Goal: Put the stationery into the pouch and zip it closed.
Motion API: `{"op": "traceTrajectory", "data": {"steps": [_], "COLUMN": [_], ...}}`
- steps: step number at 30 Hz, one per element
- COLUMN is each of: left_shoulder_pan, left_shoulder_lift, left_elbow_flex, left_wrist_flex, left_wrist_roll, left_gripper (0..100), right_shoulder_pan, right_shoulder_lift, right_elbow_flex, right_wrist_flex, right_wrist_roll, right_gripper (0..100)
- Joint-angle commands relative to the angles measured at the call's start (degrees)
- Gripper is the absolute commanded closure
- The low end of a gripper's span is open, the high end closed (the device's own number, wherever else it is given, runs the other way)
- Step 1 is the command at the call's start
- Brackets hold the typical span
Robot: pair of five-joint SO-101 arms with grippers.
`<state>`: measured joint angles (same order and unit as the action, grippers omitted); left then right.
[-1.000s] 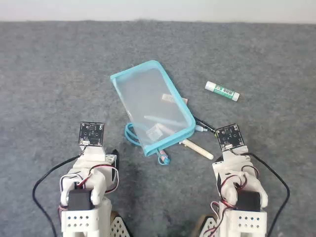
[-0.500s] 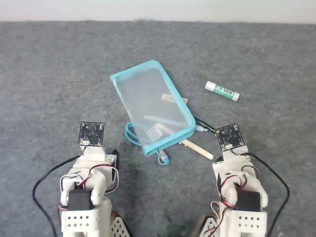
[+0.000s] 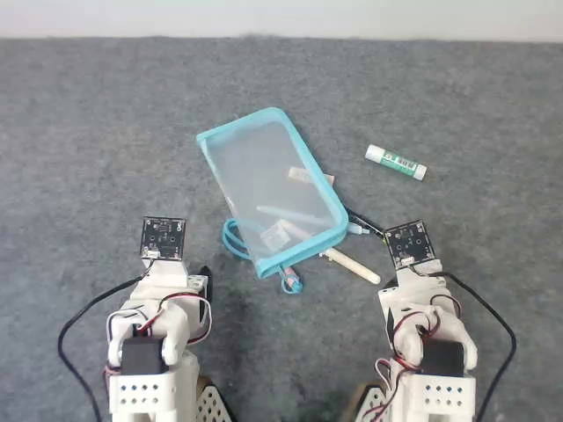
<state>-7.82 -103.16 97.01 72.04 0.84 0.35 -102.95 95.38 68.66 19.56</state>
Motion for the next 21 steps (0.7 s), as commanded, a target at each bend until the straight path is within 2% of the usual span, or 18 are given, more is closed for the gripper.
{"op": "traceTrajectory", "data": {"steps": [1,16,21], "left_shoulder_pan": [-0.5,-0.4,1.2], "left_shoulder_lift": [-1.0,-1.0,-1.0], "left_elbow_flex": [-0.5,-0.5,-0.5], "left_wrist_flex": [0.3,0.3,-0.1], "left_wrist_roll": [0.5,0.5,0.5], "left_gripper": [86,86,86], "right_shoulder_pan": [-0.4,-0.4,-2.7], "right_shoulder_lift": [-1.1,-1.1,-1.1], "right_elbow_flex": [1.1,1.1,1.1], "right_wrist_flex": [0.7,0.7,0.7], "right_wrist_roll": [0.7,0.7,0.3], "right_gripper": [99.2,99.2,99.2]}}
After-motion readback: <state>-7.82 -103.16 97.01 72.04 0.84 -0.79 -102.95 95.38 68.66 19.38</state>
